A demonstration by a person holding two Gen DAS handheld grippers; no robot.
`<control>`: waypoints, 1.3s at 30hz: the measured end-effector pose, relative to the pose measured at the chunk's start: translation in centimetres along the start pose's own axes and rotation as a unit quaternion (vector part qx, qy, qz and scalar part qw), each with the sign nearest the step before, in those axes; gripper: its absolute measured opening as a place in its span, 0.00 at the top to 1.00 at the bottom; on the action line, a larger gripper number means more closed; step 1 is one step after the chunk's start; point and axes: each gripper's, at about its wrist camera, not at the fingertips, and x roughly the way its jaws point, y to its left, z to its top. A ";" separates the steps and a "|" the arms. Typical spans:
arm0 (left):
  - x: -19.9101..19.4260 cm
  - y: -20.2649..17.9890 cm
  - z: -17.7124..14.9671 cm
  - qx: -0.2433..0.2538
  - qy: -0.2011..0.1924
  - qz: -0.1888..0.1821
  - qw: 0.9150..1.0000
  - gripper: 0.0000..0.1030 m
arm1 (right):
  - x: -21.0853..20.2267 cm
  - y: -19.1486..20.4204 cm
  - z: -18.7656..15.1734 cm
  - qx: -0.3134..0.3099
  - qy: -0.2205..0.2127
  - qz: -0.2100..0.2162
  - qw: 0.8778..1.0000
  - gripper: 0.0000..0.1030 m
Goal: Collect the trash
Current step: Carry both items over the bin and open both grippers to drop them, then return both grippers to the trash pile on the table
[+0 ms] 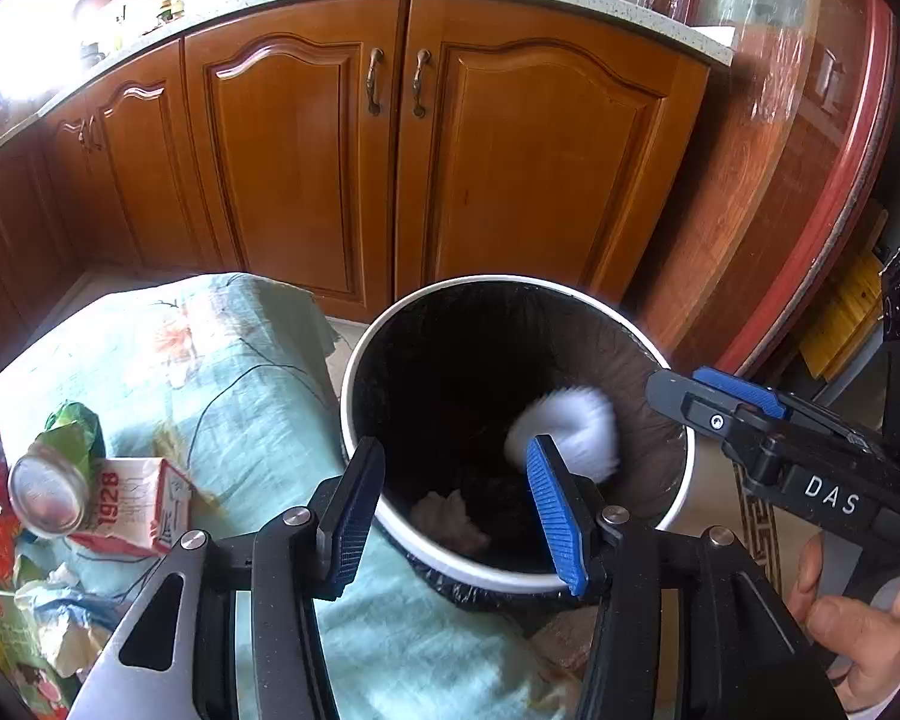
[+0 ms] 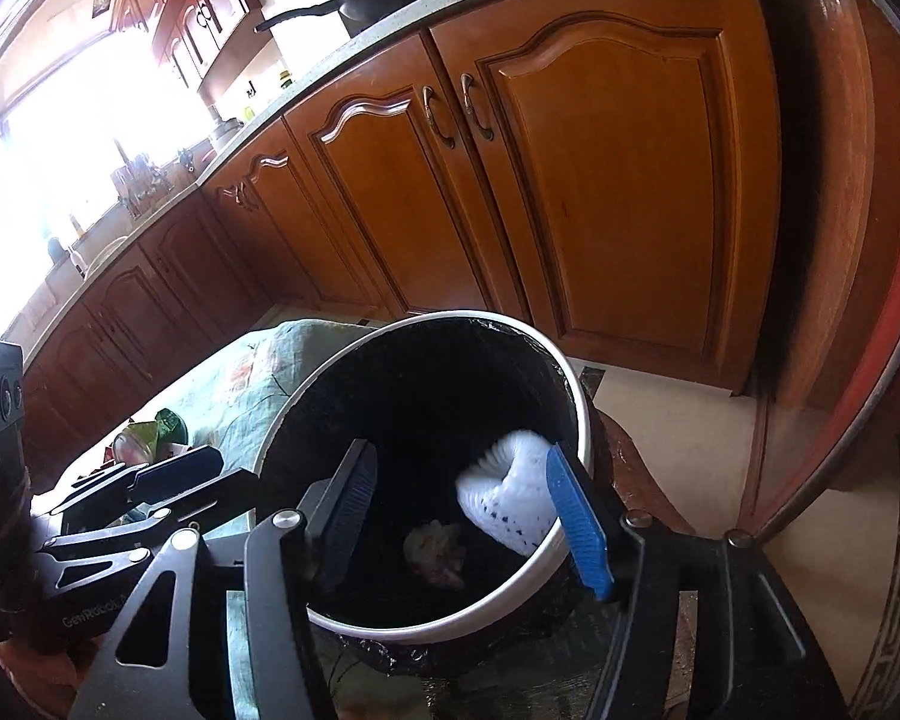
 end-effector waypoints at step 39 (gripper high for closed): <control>-21.9 13.1 -20.4 -0.186 -0.097 0.104 0.972 0.38 | -2.4 18.0 -12.4 -0.052 0.043 0.155 0.986 0.11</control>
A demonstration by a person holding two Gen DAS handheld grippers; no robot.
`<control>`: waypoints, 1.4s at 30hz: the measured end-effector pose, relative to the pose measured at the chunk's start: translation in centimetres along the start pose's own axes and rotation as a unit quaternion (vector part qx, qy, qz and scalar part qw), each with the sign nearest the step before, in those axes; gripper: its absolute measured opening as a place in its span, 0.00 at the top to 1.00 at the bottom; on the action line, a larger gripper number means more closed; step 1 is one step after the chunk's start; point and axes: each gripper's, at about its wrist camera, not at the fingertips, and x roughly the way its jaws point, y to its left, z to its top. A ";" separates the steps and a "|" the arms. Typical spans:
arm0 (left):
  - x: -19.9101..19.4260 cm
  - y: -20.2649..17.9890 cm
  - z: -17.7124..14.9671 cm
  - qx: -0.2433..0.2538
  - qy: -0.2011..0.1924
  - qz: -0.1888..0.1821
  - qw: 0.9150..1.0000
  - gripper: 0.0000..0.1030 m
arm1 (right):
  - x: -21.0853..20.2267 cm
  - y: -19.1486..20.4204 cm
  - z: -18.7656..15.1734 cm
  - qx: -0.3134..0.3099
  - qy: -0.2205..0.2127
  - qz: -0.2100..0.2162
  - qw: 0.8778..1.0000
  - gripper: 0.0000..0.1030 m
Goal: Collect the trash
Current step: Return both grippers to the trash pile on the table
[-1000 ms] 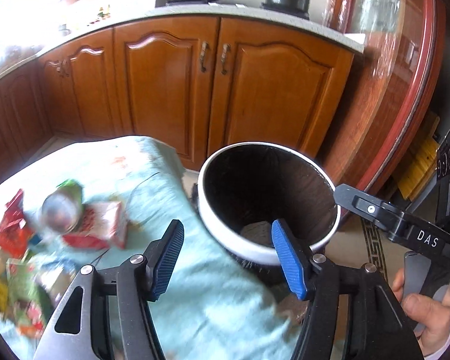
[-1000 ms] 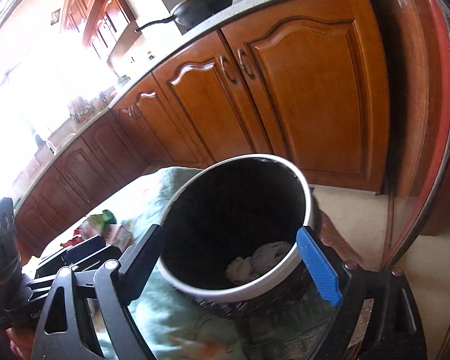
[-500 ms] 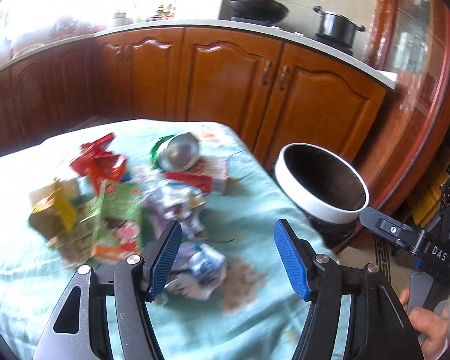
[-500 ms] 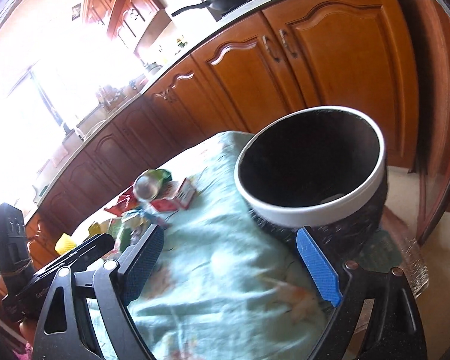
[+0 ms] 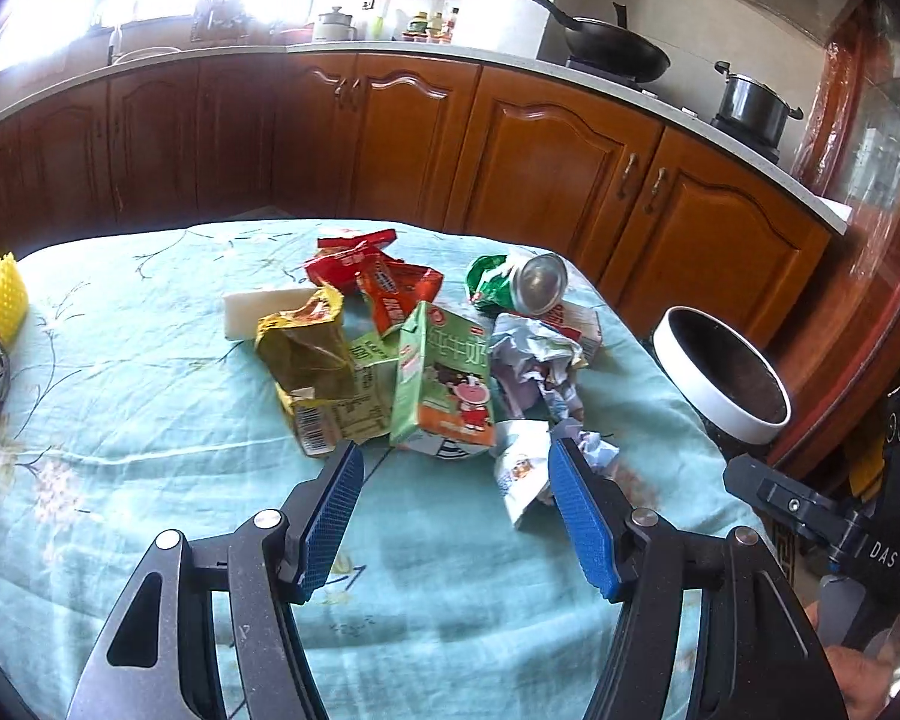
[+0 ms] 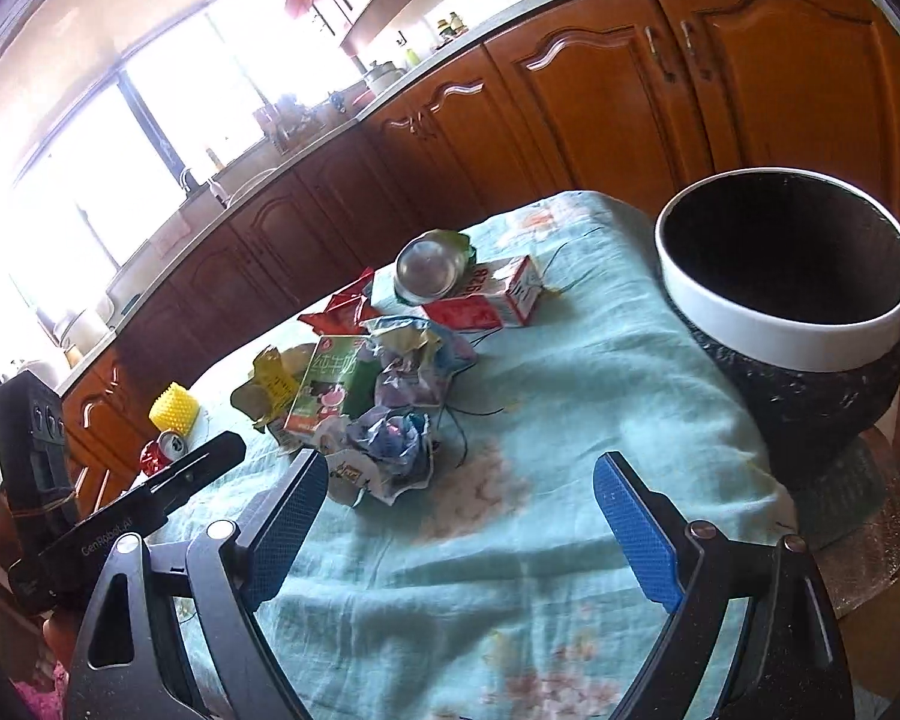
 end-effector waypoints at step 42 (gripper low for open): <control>1.1 3.2 3.2 -0.004 -0.009 -0.007 1.000 1.00 | 2.2 1.1 1.1 -0.018 0.014 -0.009 1.000 0.86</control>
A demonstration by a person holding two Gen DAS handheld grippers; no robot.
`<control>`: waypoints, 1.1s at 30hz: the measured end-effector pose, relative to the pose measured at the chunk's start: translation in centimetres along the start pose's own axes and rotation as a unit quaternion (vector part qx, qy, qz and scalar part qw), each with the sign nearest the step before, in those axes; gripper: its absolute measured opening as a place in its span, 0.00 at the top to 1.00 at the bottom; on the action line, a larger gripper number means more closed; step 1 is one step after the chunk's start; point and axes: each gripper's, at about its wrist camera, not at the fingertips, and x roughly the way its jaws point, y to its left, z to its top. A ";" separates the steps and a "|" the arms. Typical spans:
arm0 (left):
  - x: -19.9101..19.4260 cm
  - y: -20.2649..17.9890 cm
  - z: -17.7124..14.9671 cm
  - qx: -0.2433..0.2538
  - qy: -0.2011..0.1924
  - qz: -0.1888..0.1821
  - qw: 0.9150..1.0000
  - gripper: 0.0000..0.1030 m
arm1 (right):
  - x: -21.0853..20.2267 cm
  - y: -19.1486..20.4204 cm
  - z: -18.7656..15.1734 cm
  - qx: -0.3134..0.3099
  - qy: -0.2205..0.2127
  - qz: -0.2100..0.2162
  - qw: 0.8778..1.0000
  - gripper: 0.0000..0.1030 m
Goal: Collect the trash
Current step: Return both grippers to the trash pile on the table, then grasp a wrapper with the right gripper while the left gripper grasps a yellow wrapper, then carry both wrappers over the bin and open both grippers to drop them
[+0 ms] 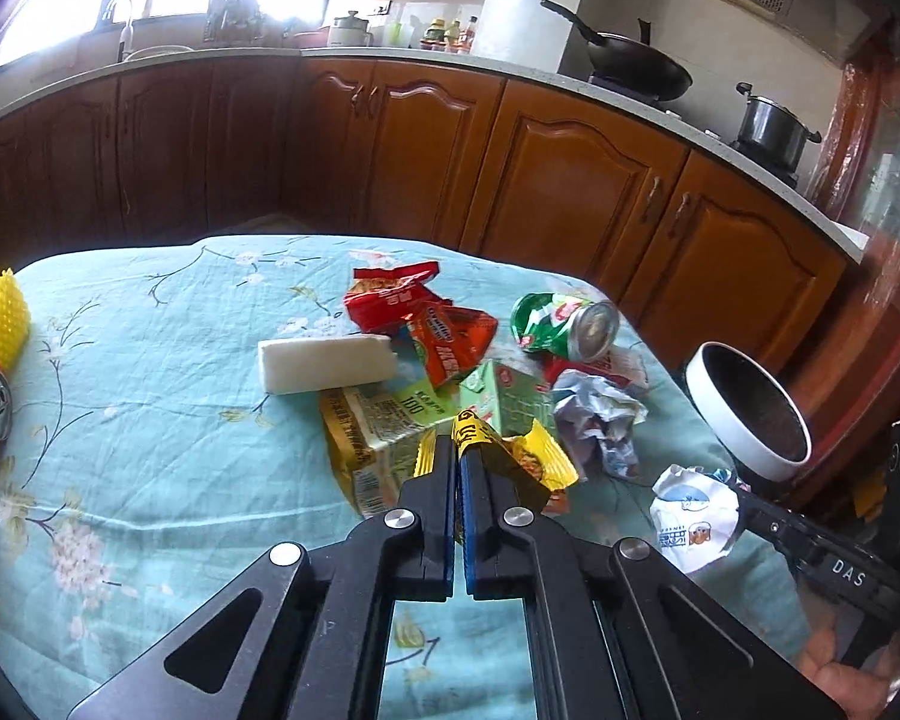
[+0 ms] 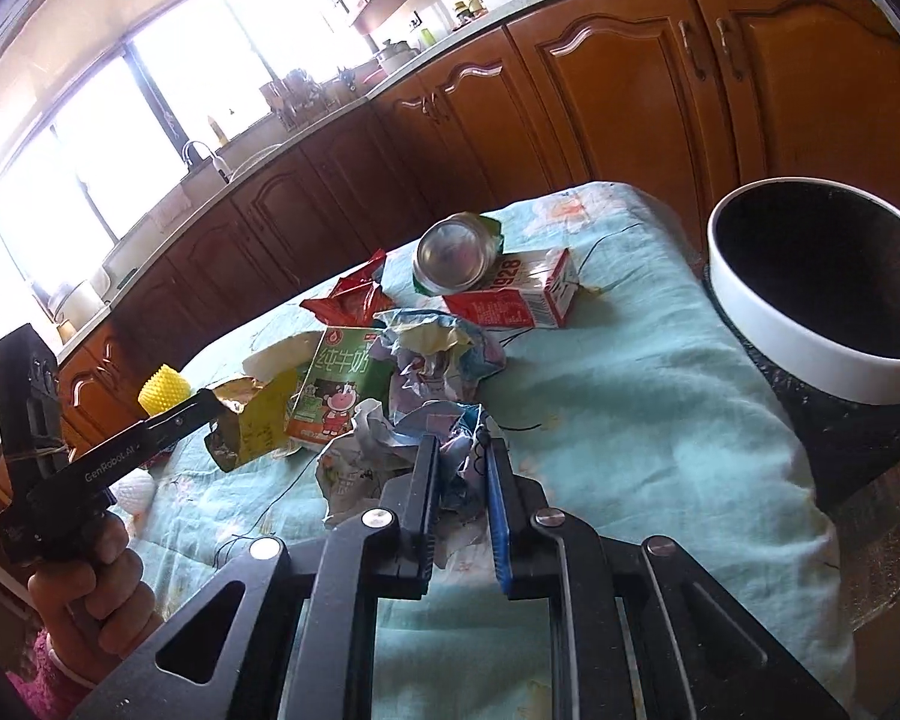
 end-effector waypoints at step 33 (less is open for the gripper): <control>6.4 -16.9 1.7 0.131 0.026 -0.106 0.985 1.00 | -9.0 -12.8 3.1 0.076 -0.089 -0.106 0.987 0.86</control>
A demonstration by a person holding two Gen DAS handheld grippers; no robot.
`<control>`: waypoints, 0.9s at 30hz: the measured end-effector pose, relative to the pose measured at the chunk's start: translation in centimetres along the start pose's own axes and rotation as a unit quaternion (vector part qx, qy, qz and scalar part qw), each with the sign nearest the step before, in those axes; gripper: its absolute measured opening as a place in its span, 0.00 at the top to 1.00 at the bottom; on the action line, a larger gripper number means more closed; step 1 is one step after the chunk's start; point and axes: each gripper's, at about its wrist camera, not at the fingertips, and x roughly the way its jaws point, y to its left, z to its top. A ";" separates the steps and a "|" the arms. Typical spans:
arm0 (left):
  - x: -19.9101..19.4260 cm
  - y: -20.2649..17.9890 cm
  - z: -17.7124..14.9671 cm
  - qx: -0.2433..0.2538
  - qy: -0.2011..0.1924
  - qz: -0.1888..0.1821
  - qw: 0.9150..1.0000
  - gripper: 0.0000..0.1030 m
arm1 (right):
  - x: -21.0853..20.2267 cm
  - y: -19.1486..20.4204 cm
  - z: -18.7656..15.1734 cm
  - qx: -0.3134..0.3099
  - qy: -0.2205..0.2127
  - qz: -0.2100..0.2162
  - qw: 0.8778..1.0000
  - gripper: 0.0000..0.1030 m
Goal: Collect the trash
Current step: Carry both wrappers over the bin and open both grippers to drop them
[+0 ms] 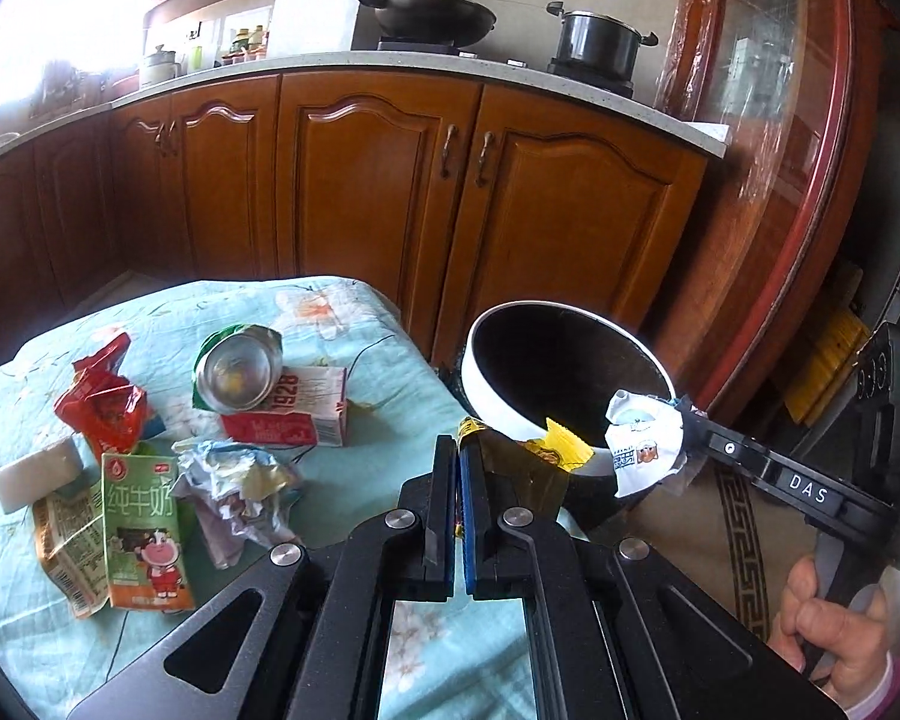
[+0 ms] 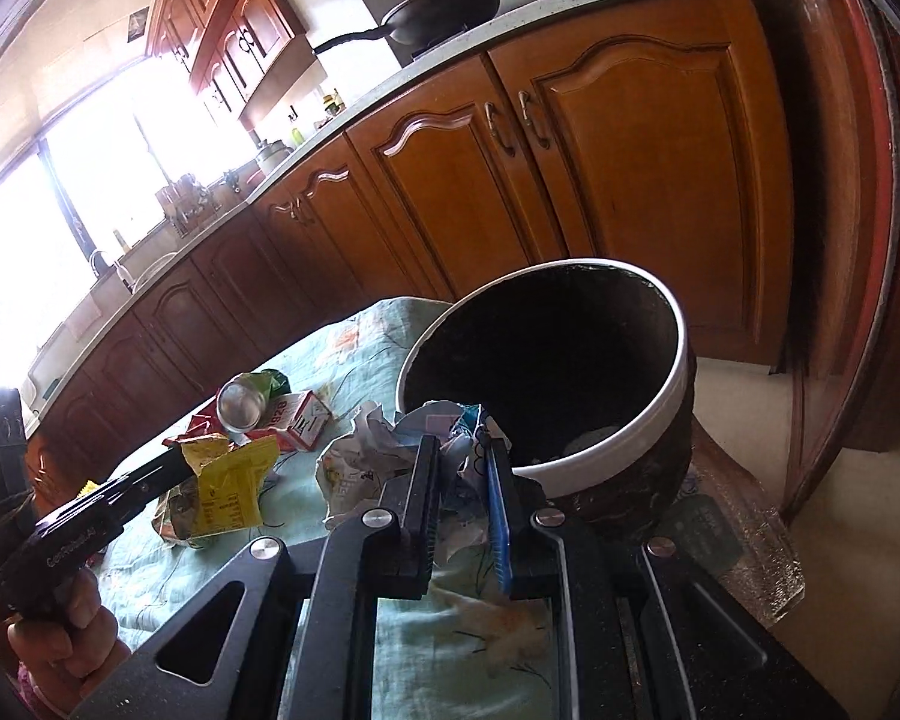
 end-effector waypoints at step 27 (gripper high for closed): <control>14.3 -4.5 6.9 0.035 0.043 -0.007 0.998 1.00 | 4.7 -5.3 6.3 -0.019 0.009 -0.060 0.998 0.83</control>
